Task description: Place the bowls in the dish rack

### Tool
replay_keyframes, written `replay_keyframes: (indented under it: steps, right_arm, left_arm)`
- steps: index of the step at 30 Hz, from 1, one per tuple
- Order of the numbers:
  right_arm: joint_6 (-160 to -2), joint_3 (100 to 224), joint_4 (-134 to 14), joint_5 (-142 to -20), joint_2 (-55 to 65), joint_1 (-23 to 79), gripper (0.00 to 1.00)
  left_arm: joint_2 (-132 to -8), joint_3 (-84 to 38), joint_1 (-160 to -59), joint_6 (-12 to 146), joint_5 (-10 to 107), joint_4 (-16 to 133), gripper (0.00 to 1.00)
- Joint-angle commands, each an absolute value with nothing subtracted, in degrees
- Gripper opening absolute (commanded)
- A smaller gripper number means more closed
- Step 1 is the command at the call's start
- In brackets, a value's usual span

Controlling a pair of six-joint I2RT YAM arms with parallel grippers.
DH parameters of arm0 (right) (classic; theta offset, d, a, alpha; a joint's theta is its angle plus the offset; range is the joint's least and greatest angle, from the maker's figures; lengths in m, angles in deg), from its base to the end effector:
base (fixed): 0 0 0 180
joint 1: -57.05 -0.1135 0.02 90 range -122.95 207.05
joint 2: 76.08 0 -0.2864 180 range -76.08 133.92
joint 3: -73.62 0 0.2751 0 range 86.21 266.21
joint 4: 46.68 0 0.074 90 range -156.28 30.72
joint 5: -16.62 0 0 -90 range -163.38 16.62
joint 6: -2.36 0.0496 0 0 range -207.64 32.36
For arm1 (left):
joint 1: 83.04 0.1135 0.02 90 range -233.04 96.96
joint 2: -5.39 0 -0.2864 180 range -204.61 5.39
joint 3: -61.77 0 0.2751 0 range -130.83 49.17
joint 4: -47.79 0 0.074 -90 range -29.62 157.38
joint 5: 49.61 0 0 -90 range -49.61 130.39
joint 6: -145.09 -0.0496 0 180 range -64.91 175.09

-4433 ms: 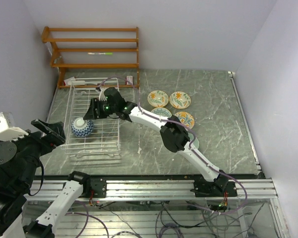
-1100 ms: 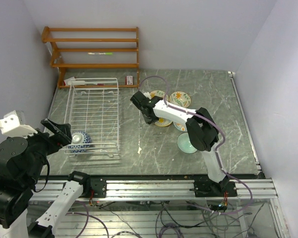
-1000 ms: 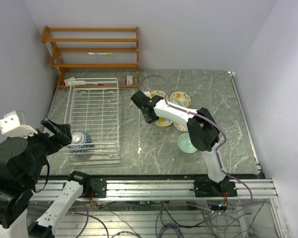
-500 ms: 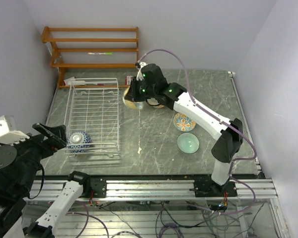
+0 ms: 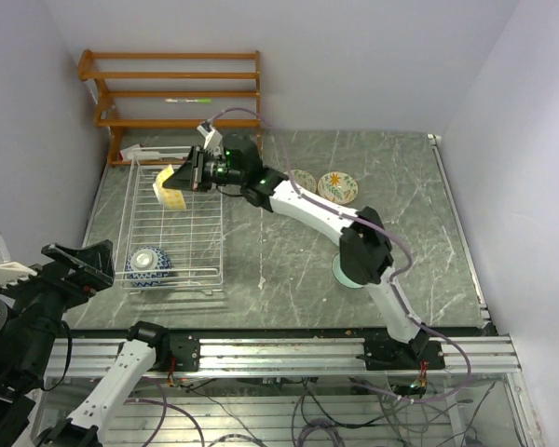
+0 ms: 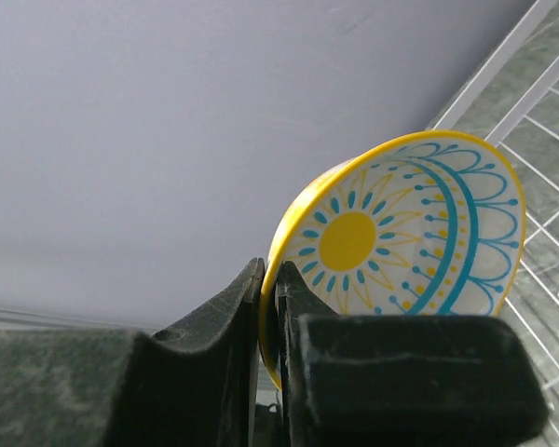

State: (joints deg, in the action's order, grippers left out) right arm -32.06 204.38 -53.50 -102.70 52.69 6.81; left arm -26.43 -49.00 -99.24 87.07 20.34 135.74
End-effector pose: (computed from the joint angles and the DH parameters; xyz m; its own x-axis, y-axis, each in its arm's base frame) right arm 0.3594 0.4699 0.3365 -0.8408 0.1140 -0.5292 -0.5108 0.1566 0.8453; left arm -0.0447 0.0307 0.5156 -0.0940 -0.4908 -0.8662 -0.1331 0.8684 -0.4776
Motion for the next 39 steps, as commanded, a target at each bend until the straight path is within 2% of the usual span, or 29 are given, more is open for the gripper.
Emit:
replay_keyframes:
  steps: [1, 10, 17, 31, 39]
  right_arm:
    - [-24.22, 210.56, -40.17, -105.71, 58.87, 6.81, 0.11]
    - [-14.98, 220.03, -31.84, -104.50, 72.13, 6.17, 0.12]
    - [-13.28, 225.74, -32.77, -101.33, 78.05, 5.45, 0.13]
    - [-7.76, 225.36, -32.33, -100.11, 83.00, 5.60, 0.14]
    - [-9.22, 211.80, -33.58, -100.09, 77.25, 6.52, 0.17]
  left_arm:
    - [-24.97, -50.35, -99.56, 87.16, 19.14, 136.50, 0.99]
    - [-24.84, -51.02, -99.56, 87.23, 18.77, 136.77, 0.99]
    - [-25.17, -51.67, -99.60, 87.15, 19.41, 137.10, 0.99]
    - [-25.72, -54.27, -99.77, 85.25, 18.02, 138.25, 0.99]
    - [-25.38, -53.54, -100.60, 85.31, 17.29, 138.43, 0.99]
